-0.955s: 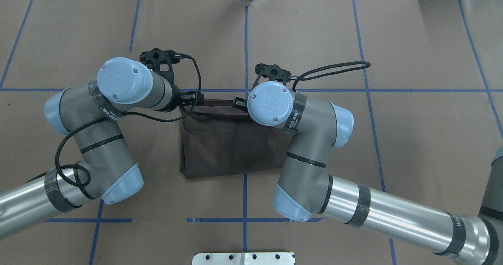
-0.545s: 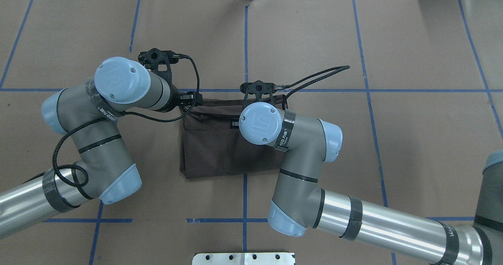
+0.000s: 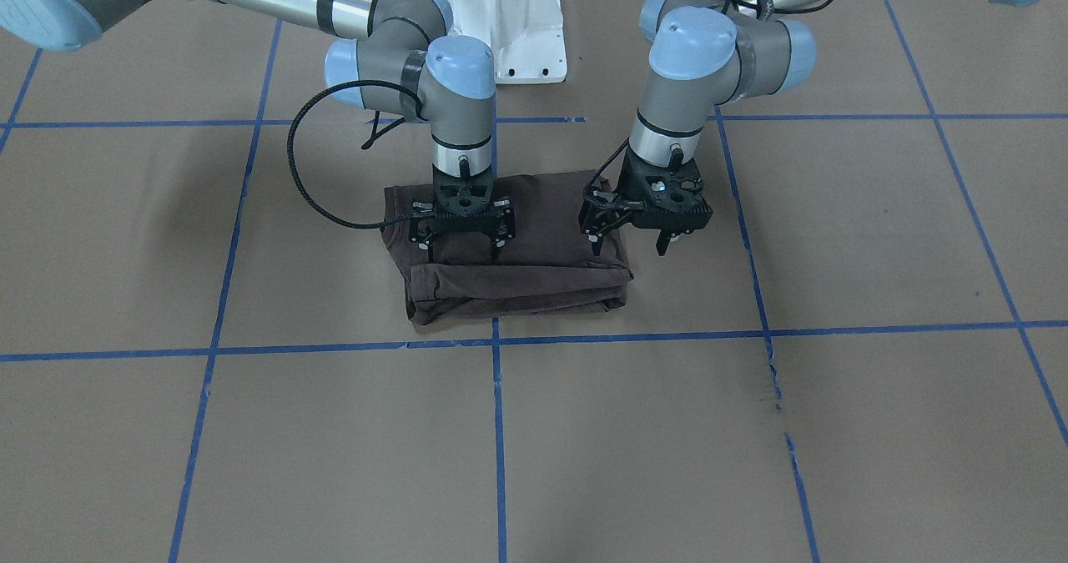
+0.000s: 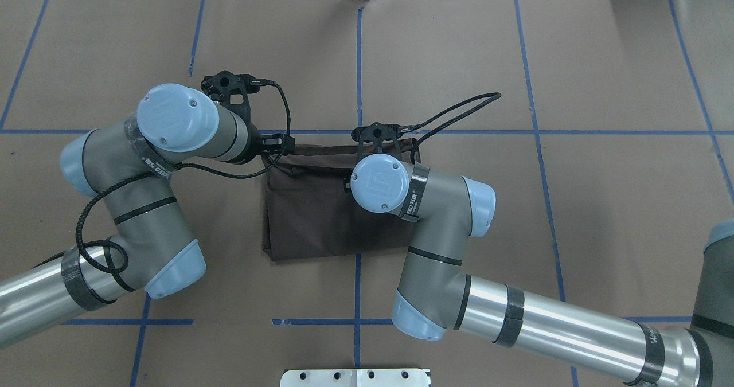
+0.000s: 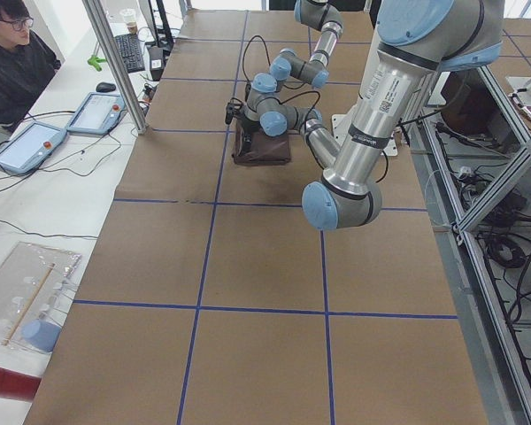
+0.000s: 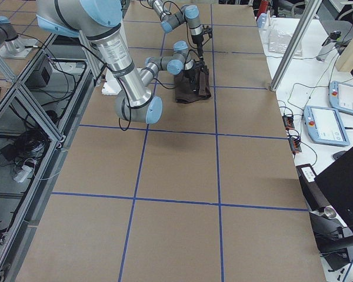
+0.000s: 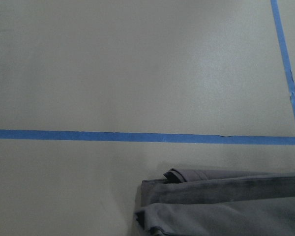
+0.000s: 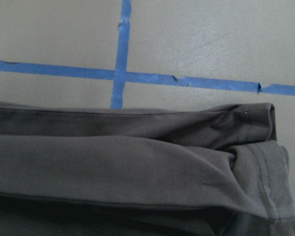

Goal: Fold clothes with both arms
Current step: 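Lay the folded edge down and release with both grippers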

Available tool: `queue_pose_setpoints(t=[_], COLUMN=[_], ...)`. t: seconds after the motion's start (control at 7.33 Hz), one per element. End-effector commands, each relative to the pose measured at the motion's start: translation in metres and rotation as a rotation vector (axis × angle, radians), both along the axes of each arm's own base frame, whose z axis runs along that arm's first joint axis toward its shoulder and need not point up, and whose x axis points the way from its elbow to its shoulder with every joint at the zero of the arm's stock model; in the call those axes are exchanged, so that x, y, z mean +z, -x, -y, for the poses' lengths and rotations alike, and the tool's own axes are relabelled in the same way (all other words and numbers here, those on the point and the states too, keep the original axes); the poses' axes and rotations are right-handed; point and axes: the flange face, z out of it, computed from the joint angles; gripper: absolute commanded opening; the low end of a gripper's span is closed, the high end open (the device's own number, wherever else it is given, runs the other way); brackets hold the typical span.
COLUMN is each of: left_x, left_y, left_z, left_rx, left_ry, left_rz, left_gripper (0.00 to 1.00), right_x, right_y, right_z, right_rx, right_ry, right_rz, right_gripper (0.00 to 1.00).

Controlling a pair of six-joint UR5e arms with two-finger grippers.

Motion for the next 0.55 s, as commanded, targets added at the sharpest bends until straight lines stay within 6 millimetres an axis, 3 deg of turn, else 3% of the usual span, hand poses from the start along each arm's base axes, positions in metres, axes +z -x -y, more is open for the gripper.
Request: queue_pose_setpoints(t=[0.0, 0.14, 0.41], left_x=[0.0, 0.0, -0.001], left_y=[0.0, 0.0, 0.0], left_z=[0.0, 0.0, -0.002], left_rx=[0.0, -0.001, -0.002], left_ry=[0.001, 0.002, 0.003], left_rz=[0.0, 0.0, -0.004], left_gripper=[1.0, 1.0, 1.0], right_x=[0.004, 0.009, -0.003], right_y=[-0.011, -0.014, -0.027], right_z=[0.041, 0.073, 0.128], right_rx=[0.049, 0.069, 0.114], right_ry=[0.005, 0.012, 0.053], right_rz=[-0.024, -0.061, -0.07], right_gripper=[1.0, 1.0, 1.0])
